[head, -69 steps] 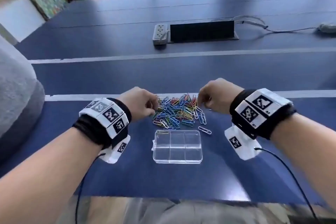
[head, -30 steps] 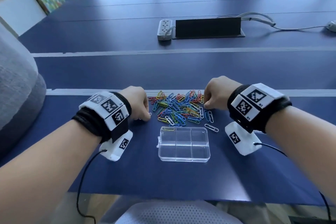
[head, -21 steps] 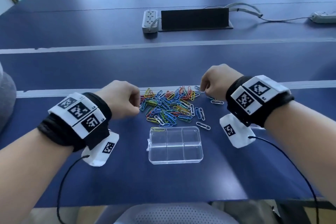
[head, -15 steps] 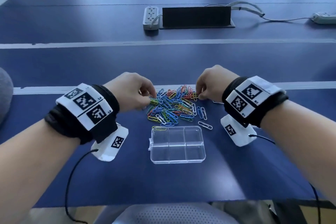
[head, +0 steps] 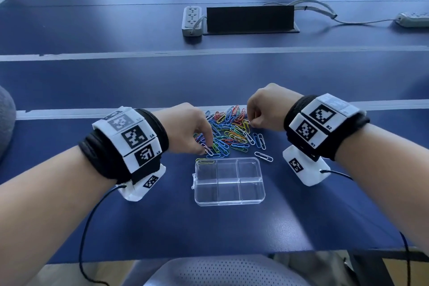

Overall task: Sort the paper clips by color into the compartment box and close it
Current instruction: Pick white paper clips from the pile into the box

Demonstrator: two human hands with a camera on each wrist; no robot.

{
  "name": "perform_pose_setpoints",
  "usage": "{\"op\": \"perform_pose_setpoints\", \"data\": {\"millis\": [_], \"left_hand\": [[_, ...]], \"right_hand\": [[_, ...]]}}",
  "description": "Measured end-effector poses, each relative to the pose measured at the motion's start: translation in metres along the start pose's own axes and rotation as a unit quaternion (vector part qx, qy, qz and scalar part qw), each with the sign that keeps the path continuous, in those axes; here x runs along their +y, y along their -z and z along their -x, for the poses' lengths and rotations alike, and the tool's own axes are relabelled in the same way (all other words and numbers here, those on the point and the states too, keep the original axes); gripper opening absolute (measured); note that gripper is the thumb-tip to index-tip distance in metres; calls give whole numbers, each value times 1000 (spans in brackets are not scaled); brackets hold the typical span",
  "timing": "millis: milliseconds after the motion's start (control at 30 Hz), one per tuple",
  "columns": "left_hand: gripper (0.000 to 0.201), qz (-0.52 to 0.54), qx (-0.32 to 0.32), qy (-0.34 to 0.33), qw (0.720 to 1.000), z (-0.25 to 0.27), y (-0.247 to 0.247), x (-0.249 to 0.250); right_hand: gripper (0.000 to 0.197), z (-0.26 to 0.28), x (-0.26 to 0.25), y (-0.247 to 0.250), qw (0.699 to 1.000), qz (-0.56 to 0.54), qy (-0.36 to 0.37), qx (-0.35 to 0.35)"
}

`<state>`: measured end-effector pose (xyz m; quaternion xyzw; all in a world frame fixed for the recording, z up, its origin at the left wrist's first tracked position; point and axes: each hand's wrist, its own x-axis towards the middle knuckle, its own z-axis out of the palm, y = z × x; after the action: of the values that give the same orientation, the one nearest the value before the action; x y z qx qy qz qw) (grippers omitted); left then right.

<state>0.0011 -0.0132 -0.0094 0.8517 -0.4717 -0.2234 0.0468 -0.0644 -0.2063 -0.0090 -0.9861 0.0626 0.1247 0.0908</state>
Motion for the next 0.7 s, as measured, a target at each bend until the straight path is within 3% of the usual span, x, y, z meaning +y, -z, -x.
{"op": "perform_pose_setpoints", "data": {"millis": [233, 367, 467, 567, 700], "left_hand": [[10, -41, 18, -26, 999, -4, -3, 2], [4, 14, 28, -18, 999, -6, -1, -3], [7, 45, 40, -9, 998, -5, 1, -5], [13, 73, 49, 8, 996, -3, 1, -4], [13, 140, 36, 47, 988, -4, 1, -8]], "right_hand": [[5, 3, 7, 6, 999, -23, -25, -8], [18, 3, 4, 3, 1000, 0, -23, -9], [10, 4, 1, 1, 999, 16, -29, -20], [20, 3, 1, 1, 999, 19, -34, -33], [4, 4, 0, 2, 1000, -3, -23, -18]]}}
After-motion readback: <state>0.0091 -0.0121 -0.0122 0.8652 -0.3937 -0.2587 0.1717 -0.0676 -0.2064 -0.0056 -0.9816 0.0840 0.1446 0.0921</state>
